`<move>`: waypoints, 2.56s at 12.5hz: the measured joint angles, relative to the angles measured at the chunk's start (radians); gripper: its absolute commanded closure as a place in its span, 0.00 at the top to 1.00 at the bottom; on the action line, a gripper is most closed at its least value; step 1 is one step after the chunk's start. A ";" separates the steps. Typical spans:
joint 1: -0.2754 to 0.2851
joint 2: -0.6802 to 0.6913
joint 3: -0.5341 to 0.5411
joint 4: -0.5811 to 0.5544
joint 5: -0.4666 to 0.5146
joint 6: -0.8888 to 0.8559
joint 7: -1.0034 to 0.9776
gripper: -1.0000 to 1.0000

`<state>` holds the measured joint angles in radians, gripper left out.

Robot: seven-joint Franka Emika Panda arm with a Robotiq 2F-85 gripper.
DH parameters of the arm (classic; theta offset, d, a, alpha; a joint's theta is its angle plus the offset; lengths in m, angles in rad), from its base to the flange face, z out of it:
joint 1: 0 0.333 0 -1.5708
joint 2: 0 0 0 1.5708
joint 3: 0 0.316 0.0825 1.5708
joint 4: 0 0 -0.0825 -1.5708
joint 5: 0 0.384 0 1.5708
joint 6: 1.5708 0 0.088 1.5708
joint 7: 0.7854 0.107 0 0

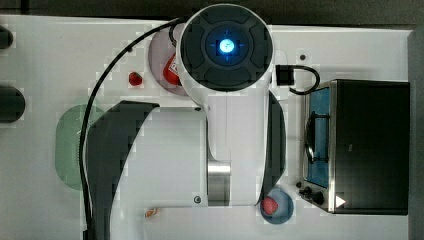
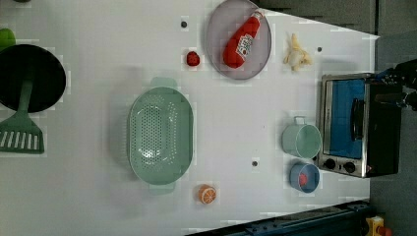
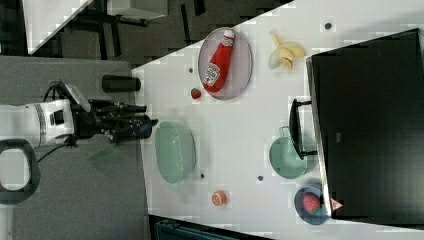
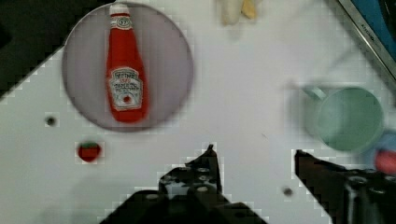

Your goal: Drag strainer left to right.

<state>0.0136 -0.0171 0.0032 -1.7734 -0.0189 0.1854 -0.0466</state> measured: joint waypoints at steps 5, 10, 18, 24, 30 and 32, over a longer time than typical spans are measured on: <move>-0.018 -0.253 -0.028 -0.064 -0.020 -0.200 0.096 1.00; -0.034 -0.238 0.156 0.035 0.045 -0.149 0.204 1.00; 0.089 0.053 0.573 -0.115 0.033 0.119 0.963 1.00; 0.081 0.208 0.597 -0.330 -0.005 0.522 1.270 1.00; 0.091 0.487 0.492 -0.322 -0.010 0.790 1.342 1.00; 0.105 0.544 0.448 -0.357 -0.002 0.846 1.345 1.00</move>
<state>0.1185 0.5273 0.4514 -2.1309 -0.0213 1.0312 1.2988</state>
